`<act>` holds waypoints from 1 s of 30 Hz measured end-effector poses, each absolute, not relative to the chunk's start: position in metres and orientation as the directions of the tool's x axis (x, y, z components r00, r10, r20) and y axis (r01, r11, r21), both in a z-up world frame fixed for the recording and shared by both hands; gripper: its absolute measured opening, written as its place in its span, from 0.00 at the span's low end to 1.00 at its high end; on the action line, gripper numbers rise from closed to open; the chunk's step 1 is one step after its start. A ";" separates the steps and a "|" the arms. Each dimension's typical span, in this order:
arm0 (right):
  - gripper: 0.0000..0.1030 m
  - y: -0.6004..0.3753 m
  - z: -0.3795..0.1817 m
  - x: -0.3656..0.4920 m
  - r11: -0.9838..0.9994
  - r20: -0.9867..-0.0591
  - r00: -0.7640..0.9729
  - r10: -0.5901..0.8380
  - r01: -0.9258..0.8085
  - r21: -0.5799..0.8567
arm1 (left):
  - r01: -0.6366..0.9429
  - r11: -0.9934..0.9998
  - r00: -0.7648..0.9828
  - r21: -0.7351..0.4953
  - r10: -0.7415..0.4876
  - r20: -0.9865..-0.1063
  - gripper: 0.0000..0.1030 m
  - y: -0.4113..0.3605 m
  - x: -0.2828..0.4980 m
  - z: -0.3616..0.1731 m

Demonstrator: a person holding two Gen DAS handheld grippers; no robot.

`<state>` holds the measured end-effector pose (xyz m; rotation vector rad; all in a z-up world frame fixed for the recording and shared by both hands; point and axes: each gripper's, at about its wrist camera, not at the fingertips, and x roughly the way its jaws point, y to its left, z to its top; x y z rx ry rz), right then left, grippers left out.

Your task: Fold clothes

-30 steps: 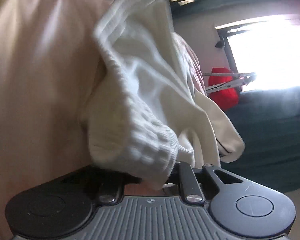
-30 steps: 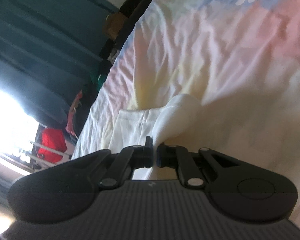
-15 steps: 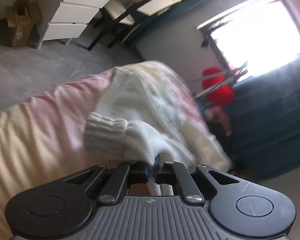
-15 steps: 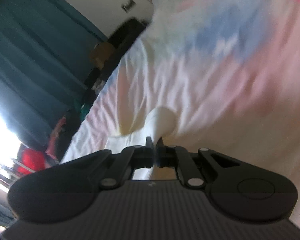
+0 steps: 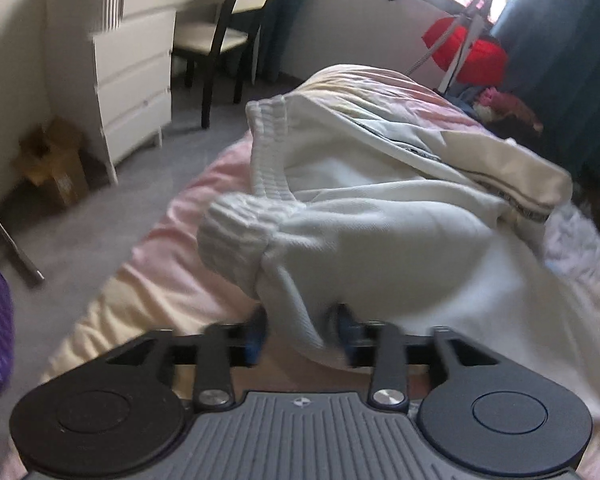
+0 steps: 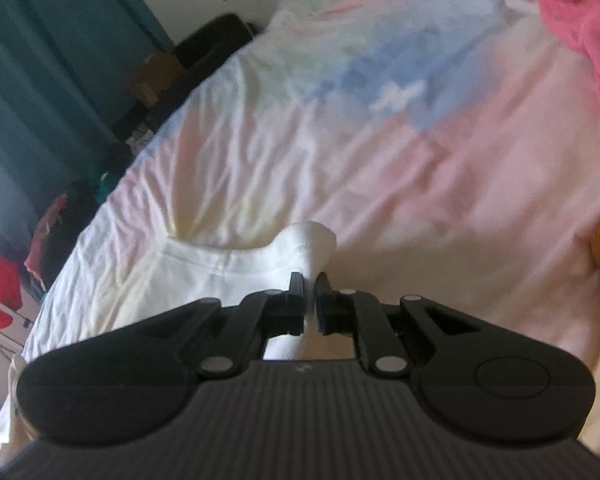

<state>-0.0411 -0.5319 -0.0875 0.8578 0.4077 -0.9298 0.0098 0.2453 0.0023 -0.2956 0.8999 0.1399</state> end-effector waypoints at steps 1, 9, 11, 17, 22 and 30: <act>0.13 -0.527 -0.081 -0.038 0.341 -0.626 0.556 -0.547 0.831 0.440 | -0.231 0.959 0.627 -0.162 0.019 -0.779 0.57 0.241 0.006 0.005; 0.81 -0.458 -0.036 -0.011 0.622 -0.434 0.672 -0.599 0.733 0.275 | -0.134 0.991 0.783 -0.021 0.093 -0.615 0.84 0.186 -0.019 0.047; 0.81 -0.436 -0.029 -0.004 0.680 -0.411 0.721 -0.558 0.681 0.272 | -0.088 0.996 0.806 -0.036 0.050 -0.590 0.86 0.162 -0.012 0.053; 0.81 -0.372 -0.031 0.012 0.805 -0.420 0.831 -0.365 0.509 0.306 | 0.104 0.992 0.819 -0.066 -0.123 -0.561 0.87 0.065 0.028 0.055; 0.81 -0.341 -0.042 0.025 0.847 -0.461 0.848 -0.262 0.431 0.312 | 0.238 0.970 0.805 -0.046 -0.223 -0.550 0.87 -0.029 0.084 0.030; 0.81 -0.340 -0.060 0.044 0.829 -0.463 0.843 -0.275 0.452 0.330 | 0.343 0.938 0.774 0.042 -0.257 -0.579 0.86 -0.162 0.182 -0.030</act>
